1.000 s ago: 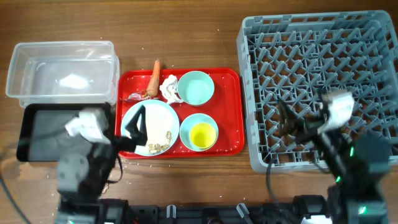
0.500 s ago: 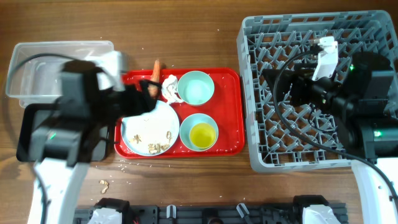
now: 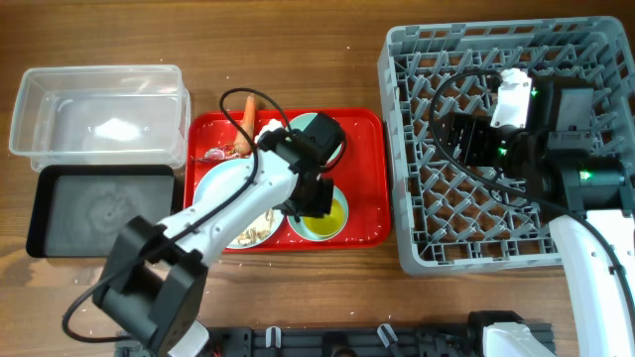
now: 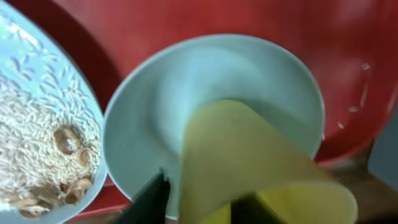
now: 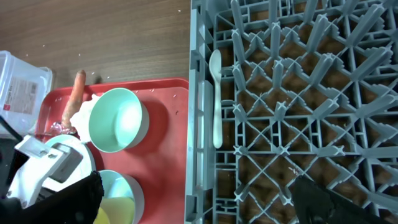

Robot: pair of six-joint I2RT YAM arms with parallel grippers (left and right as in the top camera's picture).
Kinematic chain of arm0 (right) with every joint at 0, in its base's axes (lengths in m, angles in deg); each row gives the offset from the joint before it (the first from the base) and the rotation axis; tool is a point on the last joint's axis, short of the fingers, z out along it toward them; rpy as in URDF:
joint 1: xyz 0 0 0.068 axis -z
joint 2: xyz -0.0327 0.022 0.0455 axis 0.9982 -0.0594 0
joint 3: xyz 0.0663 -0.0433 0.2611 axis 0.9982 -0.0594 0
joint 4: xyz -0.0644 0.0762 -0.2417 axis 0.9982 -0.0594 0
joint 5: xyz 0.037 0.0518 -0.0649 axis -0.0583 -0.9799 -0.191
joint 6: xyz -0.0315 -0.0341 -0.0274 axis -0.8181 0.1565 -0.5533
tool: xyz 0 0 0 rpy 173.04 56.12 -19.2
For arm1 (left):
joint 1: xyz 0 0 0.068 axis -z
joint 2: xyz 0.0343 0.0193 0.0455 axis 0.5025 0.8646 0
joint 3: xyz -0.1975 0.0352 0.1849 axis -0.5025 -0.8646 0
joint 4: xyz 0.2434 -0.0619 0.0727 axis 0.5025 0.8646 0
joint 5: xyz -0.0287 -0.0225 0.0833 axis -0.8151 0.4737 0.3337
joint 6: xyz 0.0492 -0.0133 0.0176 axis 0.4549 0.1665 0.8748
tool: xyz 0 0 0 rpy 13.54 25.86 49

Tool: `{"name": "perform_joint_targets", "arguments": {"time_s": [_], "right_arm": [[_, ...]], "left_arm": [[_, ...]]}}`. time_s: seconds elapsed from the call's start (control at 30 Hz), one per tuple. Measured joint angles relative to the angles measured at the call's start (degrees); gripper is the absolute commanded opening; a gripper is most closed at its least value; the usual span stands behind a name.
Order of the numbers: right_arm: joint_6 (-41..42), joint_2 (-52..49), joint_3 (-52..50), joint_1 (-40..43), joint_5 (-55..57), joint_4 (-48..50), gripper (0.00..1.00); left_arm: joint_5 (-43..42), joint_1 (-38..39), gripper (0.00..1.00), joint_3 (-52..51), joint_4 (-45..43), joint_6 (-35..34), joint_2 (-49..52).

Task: Sort waste into correct bins and load items into the dishwasher rack

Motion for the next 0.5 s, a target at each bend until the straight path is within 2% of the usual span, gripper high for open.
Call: {"name": "perform_joint_targets", "arguments": {"time_s": [0.1,0.2,0.27,0.37,0.4,0.43,0.5], "right_arm": [[0.0,0.0,0.0,0.0,0.2,0.0,1.00],[0.0,0.0,0.0,0.0,-0.8,0.1,1.00],[0.5,0.0,0.0,0.0,-3.2,1.2,0.96],[1.3,0.0,0.0,0.0,-9.2,4.7,0.85],[1.5,0.0,0.0,0.0,-13.5,6.6,0.81],[1.6,0.0,0.0,0.0,-17.4,8.9,0.79],[1.8,-0.2,0.1,-0.6,-23.3,12.7,0.79]], "left_arm": [[1.4,0.0,0.04,0.1,0.0,-0.7,0.1],[1.4,-1.4,0.04,3.2,6.0,-1.2,-0.5],[-1.4,-4.6,0.04,6.6,8.0,-1.2,-3.0],[-9.7,-13.6,0.04,9.9,7.5,0.6,-10.0],[-17.2,-19.7,0.04,10.6,7.1,2.7,-13.0],[-20.7,-22.8,0.04,10.9,7.1,5.1,-14.3],[-35.2,-30.4,0.04,11.0,7.2,8.0,-15.3]]}}
